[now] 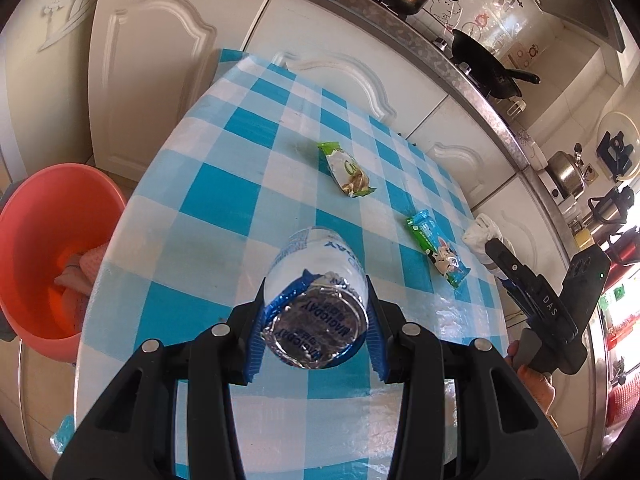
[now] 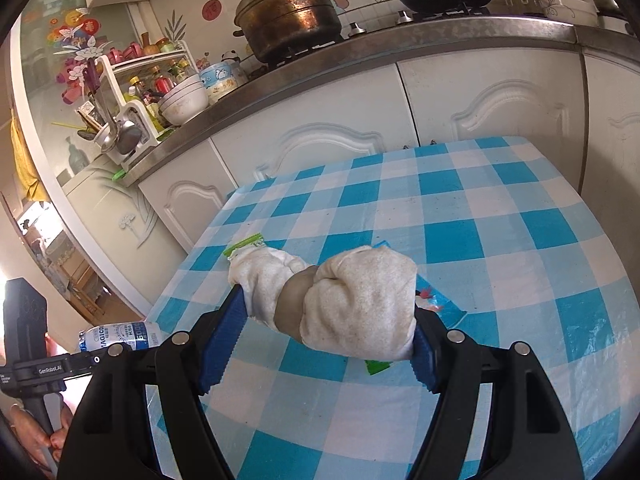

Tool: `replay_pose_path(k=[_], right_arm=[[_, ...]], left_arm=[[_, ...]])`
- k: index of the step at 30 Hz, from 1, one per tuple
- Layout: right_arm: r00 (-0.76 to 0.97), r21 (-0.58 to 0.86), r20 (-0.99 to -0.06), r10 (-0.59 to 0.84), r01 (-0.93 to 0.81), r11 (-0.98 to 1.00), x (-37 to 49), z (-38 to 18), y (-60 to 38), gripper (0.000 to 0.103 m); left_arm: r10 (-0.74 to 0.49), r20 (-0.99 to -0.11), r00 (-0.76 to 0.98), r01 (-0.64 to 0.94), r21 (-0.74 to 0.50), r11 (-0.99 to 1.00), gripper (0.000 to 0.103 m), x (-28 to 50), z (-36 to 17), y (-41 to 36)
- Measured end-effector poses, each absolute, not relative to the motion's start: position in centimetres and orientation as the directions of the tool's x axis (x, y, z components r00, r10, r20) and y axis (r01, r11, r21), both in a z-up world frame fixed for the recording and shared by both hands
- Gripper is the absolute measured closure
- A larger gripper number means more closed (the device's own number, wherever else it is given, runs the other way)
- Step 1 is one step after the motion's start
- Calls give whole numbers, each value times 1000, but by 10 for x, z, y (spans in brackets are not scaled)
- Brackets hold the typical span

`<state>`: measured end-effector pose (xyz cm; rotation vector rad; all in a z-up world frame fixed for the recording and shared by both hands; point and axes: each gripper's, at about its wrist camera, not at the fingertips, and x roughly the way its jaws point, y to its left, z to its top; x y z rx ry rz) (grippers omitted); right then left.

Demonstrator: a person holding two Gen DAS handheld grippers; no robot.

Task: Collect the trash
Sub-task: 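Carry the white bottle and cloth bundle over the orange bucket and release both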

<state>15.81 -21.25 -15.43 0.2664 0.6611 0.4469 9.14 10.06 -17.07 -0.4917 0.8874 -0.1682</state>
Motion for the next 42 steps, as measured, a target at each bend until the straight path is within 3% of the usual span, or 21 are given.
replay_pose_path(k=[18, 42], right_arm=[[536, 302, -578, 615, -559, 772, 135, -135, -74, 30], [279, 206, -685, 673, -812, 546, 126, -154, 119, 28]], left_arm=[[-247, -666, 704, -193, -514, 836, 60, 56, -174, 206], [-115, -734, 670, -424, -505, 752, 60, 36, -237, 308]])
